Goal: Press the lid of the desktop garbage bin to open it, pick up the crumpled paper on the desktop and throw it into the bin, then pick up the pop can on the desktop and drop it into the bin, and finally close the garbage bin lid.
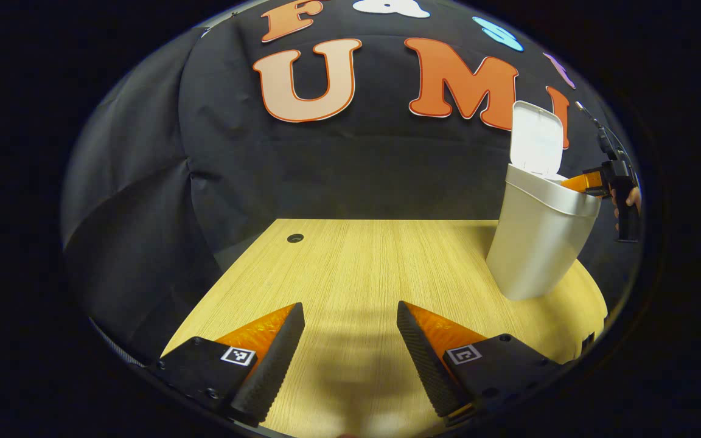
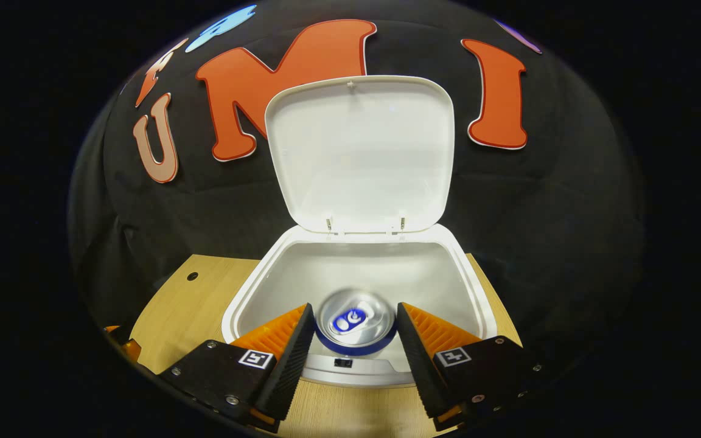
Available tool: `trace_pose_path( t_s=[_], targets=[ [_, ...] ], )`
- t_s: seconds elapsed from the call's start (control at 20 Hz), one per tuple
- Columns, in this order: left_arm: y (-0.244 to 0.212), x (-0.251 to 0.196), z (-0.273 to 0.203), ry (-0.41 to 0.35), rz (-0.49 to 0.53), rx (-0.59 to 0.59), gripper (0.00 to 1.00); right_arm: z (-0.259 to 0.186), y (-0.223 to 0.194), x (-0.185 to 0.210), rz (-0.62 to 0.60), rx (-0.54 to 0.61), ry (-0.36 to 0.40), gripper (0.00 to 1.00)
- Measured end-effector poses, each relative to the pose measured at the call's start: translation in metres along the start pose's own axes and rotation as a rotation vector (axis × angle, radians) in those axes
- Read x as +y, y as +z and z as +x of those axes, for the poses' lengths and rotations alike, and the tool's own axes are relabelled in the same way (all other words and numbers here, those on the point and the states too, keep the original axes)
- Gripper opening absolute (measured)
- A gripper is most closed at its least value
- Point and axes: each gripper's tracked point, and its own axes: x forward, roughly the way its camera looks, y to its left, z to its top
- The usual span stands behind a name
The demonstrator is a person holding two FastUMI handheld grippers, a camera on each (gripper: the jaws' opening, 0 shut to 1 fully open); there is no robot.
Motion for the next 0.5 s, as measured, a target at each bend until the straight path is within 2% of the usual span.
trace_pose_path(
  t_s=[0.25,0.5],
  targets=[
    [-0.002,-0.002,0.004,-0.009,-0.007,0.004,0.98,-0.012,0.017,-0.001,0.006,-0.029,-0.009,0.82],
    [-0.003,-0.002,0.005,-0.018,-0.012,0.001,0.98,-0.025,0.051,-0.002,-0.007,-0.083,-0.015,0.82]
  ],
)
